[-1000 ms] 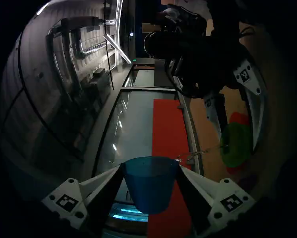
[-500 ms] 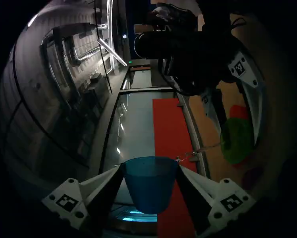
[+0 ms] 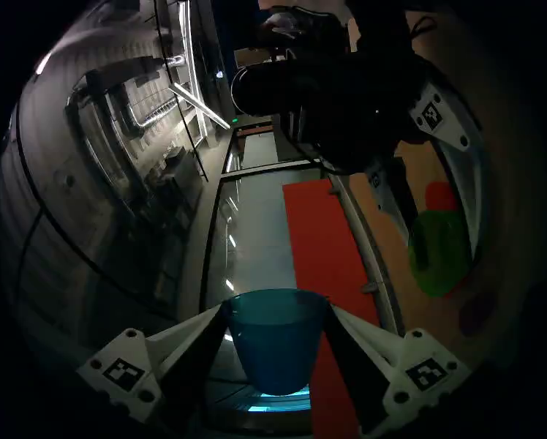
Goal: Pour water
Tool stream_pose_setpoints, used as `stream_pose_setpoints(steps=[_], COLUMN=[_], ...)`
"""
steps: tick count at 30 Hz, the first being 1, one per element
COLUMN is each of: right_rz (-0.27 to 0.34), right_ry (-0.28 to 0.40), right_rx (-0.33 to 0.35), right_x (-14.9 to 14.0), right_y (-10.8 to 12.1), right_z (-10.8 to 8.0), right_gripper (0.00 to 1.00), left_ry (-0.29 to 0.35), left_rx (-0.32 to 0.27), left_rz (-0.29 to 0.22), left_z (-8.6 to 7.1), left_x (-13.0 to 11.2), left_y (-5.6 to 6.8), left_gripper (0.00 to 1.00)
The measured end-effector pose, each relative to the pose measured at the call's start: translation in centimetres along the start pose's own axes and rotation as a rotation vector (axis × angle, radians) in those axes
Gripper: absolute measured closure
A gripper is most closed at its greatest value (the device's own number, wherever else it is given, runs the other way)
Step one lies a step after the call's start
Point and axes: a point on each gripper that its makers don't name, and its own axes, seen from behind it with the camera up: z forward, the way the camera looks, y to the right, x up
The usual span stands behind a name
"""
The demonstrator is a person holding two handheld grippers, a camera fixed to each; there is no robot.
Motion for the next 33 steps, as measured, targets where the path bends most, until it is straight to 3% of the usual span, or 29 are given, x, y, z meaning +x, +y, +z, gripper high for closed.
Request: stream_pose_setpoints(steps=[8,15,23,33], right_rz=[0.001,0.001,0.0,0.008], right_ry=[0.005,0.005,0.007,0.023], right_rx=[0.0,-0.002,-0.008,-0.018], right_x=[0.3,0.3,0.3,0.8], right_y=[-0.1,-0.2,0.0,0.3], right_z=[0.1,0.1,0.0,-0.3], right_gripper=[0.1,0.1,0.1,0.1], left_ry=[0.002,-0.004,-0.024,-0.036], left_rx=[0.016,0.009,0.019,0.015], left_rz=[0.021,-0.027,-0.183,-0.462], left_z=[-0.1,-0.2,0.0,0.5], left_x=[0.2,0.2,-0.8,-1.9], left_y=[-0.4,0.7,0.8,2.1], left_gripper=[0.11,0.11,0.11,0.11])
